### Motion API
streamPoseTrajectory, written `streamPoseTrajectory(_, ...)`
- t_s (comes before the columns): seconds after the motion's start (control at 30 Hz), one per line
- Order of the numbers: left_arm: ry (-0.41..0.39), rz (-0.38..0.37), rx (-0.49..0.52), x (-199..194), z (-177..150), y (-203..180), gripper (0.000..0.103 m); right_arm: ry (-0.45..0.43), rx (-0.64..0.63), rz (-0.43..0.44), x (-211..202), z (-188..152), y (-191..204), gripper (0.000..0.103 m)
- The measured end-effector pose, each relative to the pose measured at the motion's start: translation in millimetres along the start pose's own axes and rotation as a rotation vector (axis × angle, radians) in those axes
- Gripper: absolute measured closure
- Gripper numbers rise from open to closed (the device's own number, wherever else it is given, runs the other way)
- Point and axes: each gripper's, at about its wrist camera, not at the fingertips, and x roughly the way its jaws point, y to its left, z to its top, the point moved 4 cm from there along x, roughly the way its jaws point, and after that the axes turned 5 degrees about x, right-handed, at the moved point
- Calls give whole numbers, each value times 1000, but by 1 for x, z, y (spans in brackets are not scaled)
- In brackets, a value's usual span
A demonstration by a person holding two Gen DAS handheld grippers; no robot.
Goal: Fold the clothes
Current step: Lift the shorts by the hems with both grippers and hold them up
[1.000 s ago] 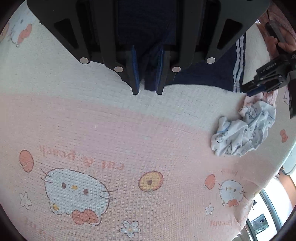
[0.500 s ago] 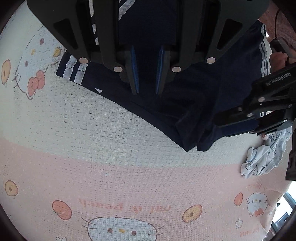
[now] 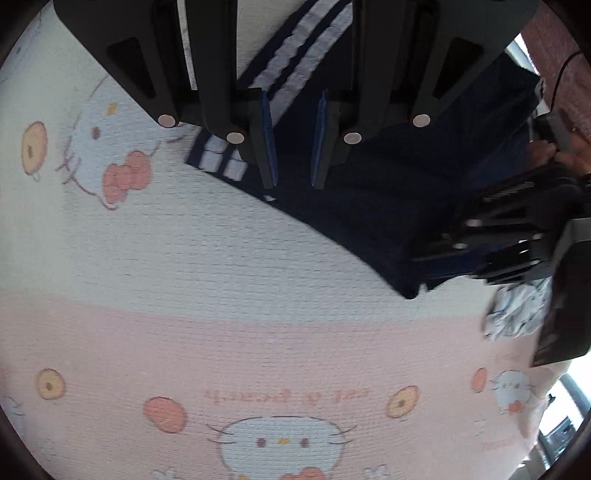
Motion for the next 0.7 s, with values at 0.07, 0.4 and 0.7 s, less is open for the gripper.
streamPoseTrajectory(0.07, -7, -8, -68, -14, 5, 9, 71, 27, 16, -105, 13, -3, -6, 85)
streamPoseTrajectory(0.4, 164, 72, -259, -101, -99, 34, 71, -3, 219, 152, -51, -38, 56, 82)
streamPoseTrajectory(0.7, 219, 13, -458, -155, -223, 25, 71, 147, 152, 50, -48, -168, 84, 82)
